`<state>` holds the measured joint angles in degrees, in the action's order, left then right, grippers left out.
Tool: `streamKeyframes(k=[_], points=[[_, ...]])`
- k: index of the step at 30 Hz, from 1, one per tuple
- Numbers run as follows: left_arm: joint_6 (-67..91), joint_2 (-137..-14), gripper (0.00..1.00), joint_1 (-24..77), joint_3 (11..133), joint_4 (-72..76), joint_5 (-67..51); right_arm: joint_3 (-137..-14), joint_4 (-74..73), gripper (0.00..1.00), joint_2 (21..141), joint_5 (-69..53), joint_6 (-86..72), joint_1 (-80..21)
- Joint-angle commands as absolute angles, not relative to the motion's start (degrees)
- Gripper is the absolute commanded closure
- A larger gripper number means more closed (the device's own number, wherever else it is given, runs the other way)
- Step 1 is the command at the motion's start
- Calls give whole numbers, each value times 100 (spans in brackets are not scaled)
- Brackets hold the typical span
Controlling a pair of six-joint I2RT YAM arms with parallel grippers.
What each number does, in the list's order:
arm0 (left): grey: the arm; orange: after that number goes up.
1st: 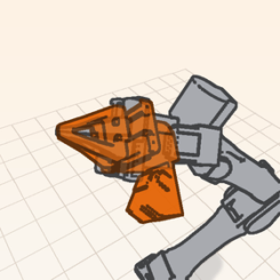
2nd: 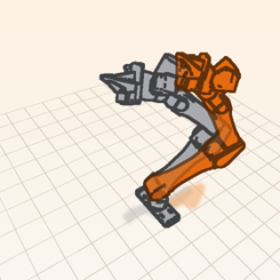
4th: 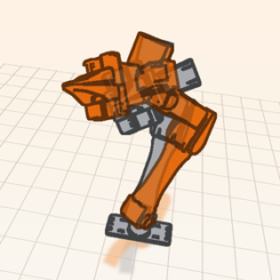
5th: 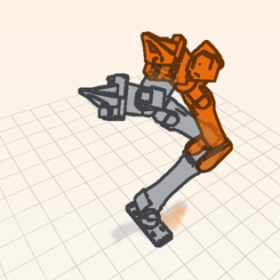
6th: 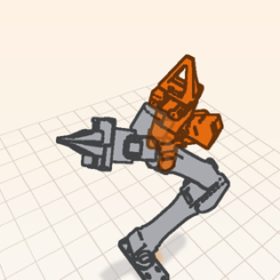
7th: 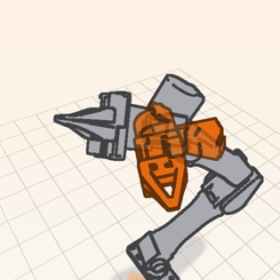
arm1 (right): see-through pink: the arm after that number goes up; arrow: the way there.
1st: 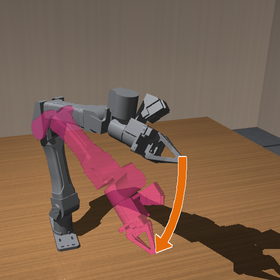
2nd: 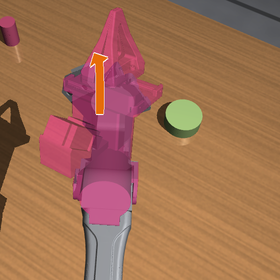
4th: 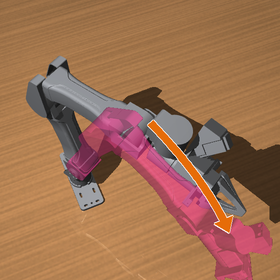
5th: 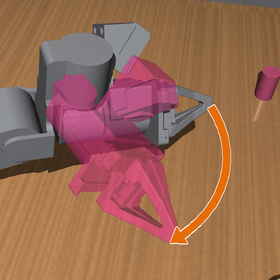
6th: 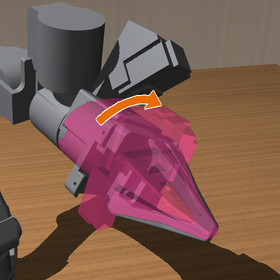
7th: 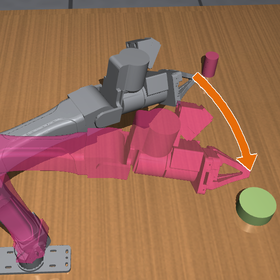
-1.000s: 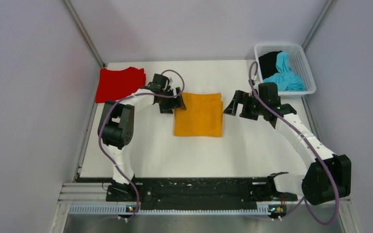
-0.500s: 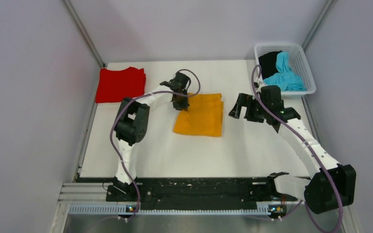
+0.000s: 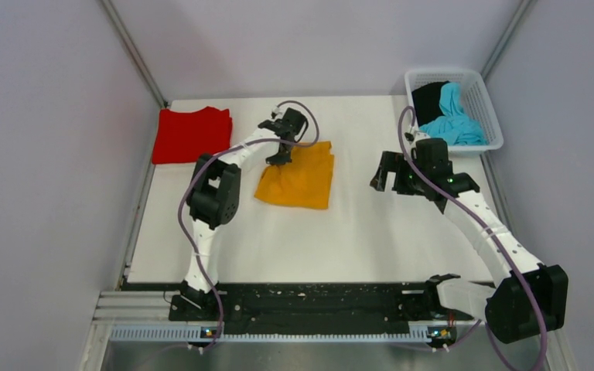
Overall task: Fold and stack the t-shirts
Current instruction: Put the neatly folded tshirt into the corner of the board with the left arm
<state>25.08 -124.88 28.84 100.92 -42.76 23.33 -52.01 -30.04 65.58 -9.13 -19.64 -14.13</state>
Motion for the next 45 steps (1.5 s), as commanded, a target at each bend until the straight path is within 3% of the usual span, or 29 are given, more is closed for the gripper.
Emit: streamKeyframes(k=[1, 9, 21, 45], points=[[1754, -12125, 100, 2599, 10441, -4279, 3432, -5289, -2913, 1, 6329, -620, -1786, -1433], [468, -11690, 100, 2111, 10534, -3777, 4036, -5270, -2871, 1, 6235, -430, -1758, -1409], [-1059, -11296, 100, 1603, 11161, -3277, 4019, -5280, -2873, 1, 6351, -326, -1756, -1347], [-1603, -10919, 100, 1208, 11954, -3196, 3771, -5217, -2869, 1, 6521, -303, -1767, -1314]])
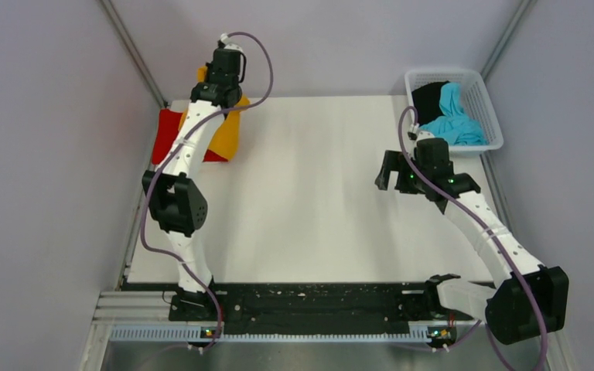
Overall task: Fold and stack the t-shirts
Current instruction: Put the neatly folded tshirt into the corner of the board with the left arm
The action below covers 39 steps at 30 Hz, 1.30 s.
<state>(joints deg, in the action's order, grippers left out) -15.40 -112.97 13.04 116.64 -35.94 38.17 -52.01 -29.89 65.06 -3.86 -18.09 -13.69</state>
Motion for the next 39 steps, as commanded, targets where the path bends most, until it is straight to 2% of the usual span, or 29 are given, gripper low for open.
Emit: streamKeyframes(k=[1, 6, 20, 30, 31, 32, 34, 36, 37, 38, 39], points=[[-1574, -10955, 100, 1171, 11960, -3187, 3766, -5216, -2868, 1, 6540, -299, -1763, -1311], [-1462, -11138, 100, 877, 11947, -3187, 3566, -5228, -2866, 1, 6622, -269, -1761, -1316], [-927, -12144, 100, -354, 12145, -2905, 1950, -5259, -2869, 1, 6773, -139, -1724, -1306], [-713, -12773, 100, -811, 12408, -2863, 1845, -5312, -2903, 1, 6848, -43, -1729, -1306], [-675, -12811, 98, -842, 12422, -2858, 1846, -5318, -2917, 1, 6859, -36, -1729, -1307], [-642, -12845, 86, -873, 12439, -2869, 1875, -5338, -2927, 1, 6880, -20, -1727, -1308], [-584, -12893, 49, -902, 12461, -2892, 2114, -5372, -2964, 1, 6923, -18, -1727, -1308], [-557, -12871, 25, -912, 12464, -2910, 2301, -5405, -3017, 1, 6953, 135, -1742, -1307], [-532, -12848, 9, -914, 12470, -2917, 2368, -5414, -3026, 1, 6963, 182, -1755, -1303], [-504, -12808, 2, -914, 12469, -2924, 2432, -5424, -3037, 1, 6957, 200, -1777, -1305], [-438, -12756, 1, -914, 12460, -2954, 2457, -5426, -3038, 1, 6936, 217, -1790, -1301]])
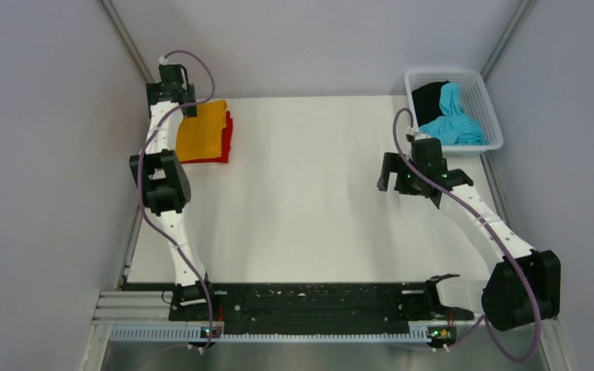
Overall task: Fold and stack the t-shirts
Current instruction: Put the neatly folded tshirt into the corner of the board with the left arm, then reset both arms
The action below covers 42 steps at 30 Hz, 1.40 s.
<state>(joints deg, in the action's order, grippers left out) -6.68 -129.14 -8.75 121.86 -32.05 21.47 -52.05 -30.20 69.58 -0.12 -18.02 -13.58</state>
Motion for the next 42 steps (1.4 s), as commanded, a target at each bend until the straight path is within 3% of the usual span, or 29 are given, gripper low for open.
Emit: streamKeyframes(k=[1, 8, 12, 18, 24, 29, 34, 42], points=[[-379, -12696, 1, -914, 12463, -2993, 2436, -5428, -3041, 1, 6913, 207, -1807, -1307], [395, -12007, 1, -897, 12127, -3344, 1621, -5308, -3031, 1, 6567, 237, -1924, -1307], [952, -11056, 1, -820, 11181, -3108, 426, -5105, -2947, 1, 6202, 462, -2116, -1308], [2081, -8843, 1, -205, 8009, -1636, -552, -4663, -2816, 1, 5605, 502, -2279, -1309], [2678, -6615, 1, 1299, 5232, -1169, -49, -4132, -2812, 1, 4824, 493, -2459, -1308], [3389, -5315, 1, 1659, 3312, -1111, -55, -3653, -2760, 1, 4304, 881, -2837, -1313], [3798, -4539, 1, 1808, 2677, -1359, -56, -3284, -2620, 1, 4007, 1041, -3029, -1318], [3761, -4440, 1, 1827, 2890, -1766, 379, -3159, -2483, 1, 4015, 1390, -3093, -1315]])
